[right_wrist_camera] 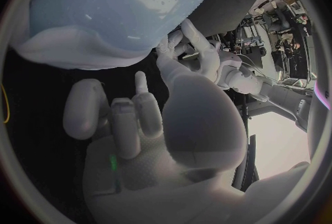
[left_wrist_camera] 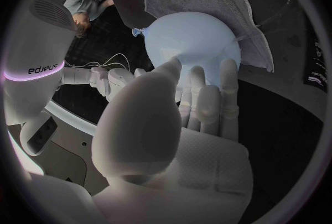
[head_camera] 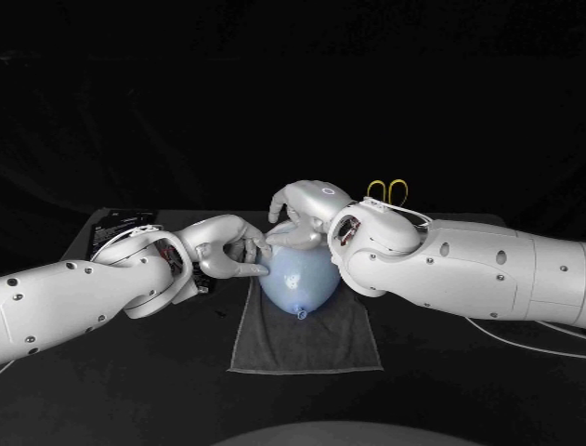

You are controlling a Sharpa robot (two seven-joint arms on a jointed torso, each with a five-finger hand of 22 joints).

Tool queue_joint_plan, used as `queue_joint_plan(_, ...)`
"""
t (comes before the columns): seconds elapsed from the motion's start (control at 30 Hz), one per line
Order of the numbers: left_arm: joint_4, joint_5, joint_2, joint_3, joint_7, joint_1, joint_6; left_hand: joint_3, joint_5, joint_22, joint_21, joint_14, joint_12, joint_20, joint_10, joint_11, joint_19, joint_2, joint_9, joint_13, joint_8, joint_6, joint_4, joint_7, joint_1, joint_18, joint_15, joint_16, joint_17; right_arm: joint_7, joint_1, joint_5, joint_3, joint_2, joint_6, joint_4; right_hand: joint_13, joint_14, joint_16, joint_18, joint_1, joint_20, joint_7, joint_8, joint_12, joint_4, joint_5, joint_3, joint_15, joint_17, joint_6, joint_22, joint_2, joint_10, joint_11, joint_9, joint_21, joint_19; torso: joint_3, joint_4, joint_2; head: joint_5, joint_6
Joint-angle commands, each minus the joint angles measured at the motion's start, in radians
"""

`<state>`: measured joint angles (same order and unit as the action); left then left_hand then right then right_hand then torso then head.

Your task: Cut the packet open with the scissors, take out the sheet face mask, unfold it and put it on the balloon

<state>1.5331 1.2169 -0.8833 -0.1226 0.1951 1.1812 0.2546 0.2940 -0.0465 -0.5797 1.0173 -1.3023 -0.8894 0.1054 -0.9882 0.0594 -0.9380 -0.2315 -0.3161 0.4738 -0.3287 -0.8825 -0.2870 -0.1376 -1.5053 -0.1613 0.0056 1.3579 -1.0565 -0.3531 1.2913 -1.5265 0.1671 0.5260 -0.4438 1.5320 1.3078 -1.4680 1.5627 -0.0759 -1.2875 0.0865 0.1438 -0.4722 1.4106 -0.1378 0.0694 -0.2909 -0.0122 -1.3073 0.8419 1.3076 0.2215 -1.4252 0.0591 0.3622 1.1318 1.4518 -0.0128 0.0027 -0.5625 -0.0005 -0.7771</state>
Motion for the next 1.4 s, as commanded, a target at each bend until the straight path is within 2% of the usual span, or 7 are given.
queue_joint_plan(0.03, 0.001, 0.003, 0.003, -0.001, -0.006, -0.002, -0.021, -0.008, -0.002, -0.002, 0.002, 0.004, 0.004, -0.001, 0.003, 0.004, 0.007, 0.013, 0.002, 0.001, 0.004, 0.0, 0.0, -0.002, 0.0, -0.02, -0.001, -0.004, 0.0, -0.035, -0.001, -0.042, 0.0, -0.003, 0.05, -0.002, 0.088, -0.101, 0.006, -0.003, -0.014, 0.003, -0.008, -0.01, -0.003, 0.001, 0.001, 0.008, -0.001, -0.254, -0.001, 0.157, -0.002, 0.008, -0.002, 0.003, -0.004, -0.002, 0.0007, 0.0001, 0.0, 0.0, -0.001)
queue_joint_plan(0.7, -0.003, 0.0, 0.004, -0.001, -0.012, -0.002, -0.033, -0.008, -0.002, -0.002, 0.001, 0.008, 0.005, 0.0, 0.005, 0.005, 0.009, 0.014, 0.002, 0.001, 0.004, -0.002, 0.0, -0.002, 0.0, -0.02, 0.0, -0.007, 0.005, -0.064, -0.003, -0.052, 0.0, -0.012, 0.092, -0.017, 0.086, -0.101, 0.006, -0.004, -0.035, 0.001, -0.01, -0.043, -0.003, 0.007, -0.001, 0.023, -0.002, -0.254, -0.013, 0.156, -0.011, 0.011, -0.004, 0.013, -0.01, -0.005, 0.0008, -0.0006, 0.0, 0.001, -0.005)
queue_joint_plan(0.9, -0.004, -0.001, 0.005, -0.001, -0.013, -0.002, -0.036, -0.008, -0.002, -0.002, 0.001, 0.008, 0.005, 0.0, 0.005, 0.005, 0.009, 0.014, 0.002, 0.001, 0.004, -0.002, 0.0, -0.002, 0.0, -0.02, 0.0, -0.007, 0.005, -0.076, -0.004, -0.062, 0.001, -0.012, 0.106, -0.019, 0.083, -0.1, 0.005, -0.004, -0.061, 0.001, -0.008, -0.063, -0.005, 0.019, 0.028, 0.02, -0.002, -0.25, -0.029, 0.156, -0.017, 0.015, -0.003, 0.017, -0.013, -0.006, 0.0007, -0.0002, 0.001, 0.001, -0.006)
queue_joint_plan(1.1, -0.004, -0.001, 0.006, -0.001, -0.016, -0.002, -0.04, -0.009, -0.002, -0.002, 0.001, 0.01, 0.005, 0.0, 0.006, 0.005, 0.009, 0.014, 0.003, 0.001, 0.005, -0.002, 0.0, -0.003, 0.0, -0.02, 0.0, -0.008, 0.007, -0.098, -0.004, -0.082, 0.001, -0.009, 0.067, -0.02, 0.089, -0.101, 0.006, -0.003, -0.086, 0.0, -0.01, -0.082, 0.001, 0.029, 0.025, -0.011, -0.004, -0.254, -0.028, 0.158, -0.04, 0.009, -0.006, 0.017, -0.003, -0.002, 0.001, -0.0001, 0.0, 0.0, -0.006)
queue_joint_plan(1.23, -0.005, -0.001, 0.008, -0.001, -0.019, -0.002, -0.045, -0.009, -0.002, -0.002, 0.001, 0.01, 0.005, 0.0, 0.006, 0.005, 0.009, 0.014, 0.003, 0.001, 0.005, -0.002, 0.0, -0.003, 0.0, -0.02, 0.0, -0.008, 0.007, -0.1, -0.004, -0.087, 0.0, -0.005, 0.014, -0.017, 0.098, -0.1, 0.005, -0.001, -0.081, -0.004, -0.018, -0.099, 0.011, 0.024, 0.077, -0.049, -0.01, -0.251, -0.014, 0.161, -0.048, -0.002, -0.013, 0.013, 0.01, 0.004, 0.0008, -0.0005, -0.001, 0.0, -0.007)
queue_joint_plan(1.4, -0.009, -0.001, 0.012, -0.001, -0.023, -0.002, -0.053, -0.01, -0.002, -0.001, 0.001, 0.012, 0.006, 0.001, 0.007, 0.006, 0.01, 0.014, 0.004, 0.001, 0.005, -0.002, 0.0, -0.003, 0.0, -0.02, 0.001, -0.008, 0.009, -0.1, -0.004, -0.084, 0.0, 0.0, -0.019, -0.012, 0.101, -0.1, 0.005, 0.0, -0.07, -0.008, -0.022, -0.106, 0.014, 0.019, 0.104, -0.074, -0.013, -0.253, -0.008, 0.162, -0.046, -0.007, -0.017, 0.008, 0.014, 0.006, 0.0005, -0.0003, 0.0, -0.002, -0.009)
